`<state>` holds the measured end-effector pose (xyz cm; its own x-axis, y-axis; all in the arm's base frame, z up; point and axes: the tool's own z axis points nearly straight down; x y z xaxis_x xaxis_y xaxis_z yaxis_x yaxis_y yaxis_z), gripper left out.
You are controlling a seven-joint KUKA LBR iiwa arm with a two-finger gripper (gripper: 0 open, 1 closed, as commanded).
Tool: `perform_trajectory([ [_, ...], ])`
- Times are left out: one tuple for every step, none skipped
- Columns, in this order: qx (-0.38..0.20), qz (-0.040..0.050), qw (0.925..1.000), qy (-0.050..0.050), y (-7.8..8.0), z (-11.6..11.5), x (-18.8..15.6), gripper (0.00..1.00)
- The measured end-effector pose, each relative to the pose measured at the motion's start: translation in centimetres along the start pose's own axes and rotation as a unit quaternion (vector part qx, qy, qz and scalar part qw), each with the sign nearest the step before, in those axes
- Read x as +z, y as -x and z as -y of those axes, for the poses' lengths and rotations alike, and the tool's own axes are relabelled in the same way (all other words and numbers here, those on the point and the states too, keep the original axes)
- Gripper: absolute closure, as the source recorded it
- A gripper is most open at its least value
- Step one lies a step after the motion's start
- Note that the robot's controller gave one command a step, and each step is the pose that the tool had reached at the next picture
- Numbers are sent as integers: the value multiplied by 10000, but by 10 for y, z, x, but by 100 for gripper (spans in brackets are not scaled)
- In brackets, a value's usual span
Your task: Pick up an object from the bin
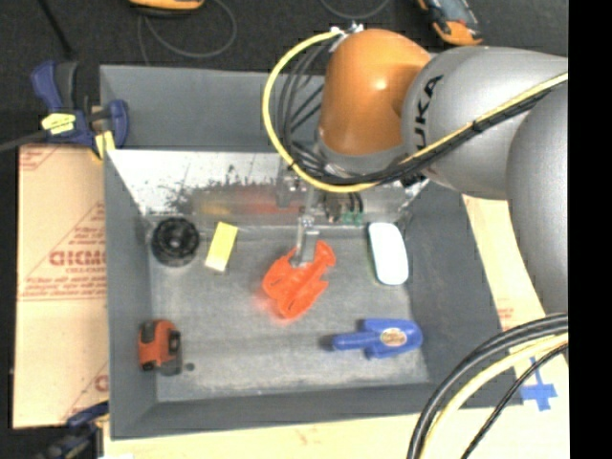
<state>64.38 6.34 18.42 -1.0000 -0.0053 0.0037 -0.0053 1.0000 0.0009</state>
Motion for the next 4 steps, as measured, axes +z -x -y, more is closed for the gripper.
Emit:
perform_trajectory([
  [2,40,10000,5,1,0,-5,0],
  [-4,60,10000,9,-22,1,37,0],
  [80,46,10000,7,-27,9,95,0],
  [21,34,10000,-5,-31,32,103,100],
])
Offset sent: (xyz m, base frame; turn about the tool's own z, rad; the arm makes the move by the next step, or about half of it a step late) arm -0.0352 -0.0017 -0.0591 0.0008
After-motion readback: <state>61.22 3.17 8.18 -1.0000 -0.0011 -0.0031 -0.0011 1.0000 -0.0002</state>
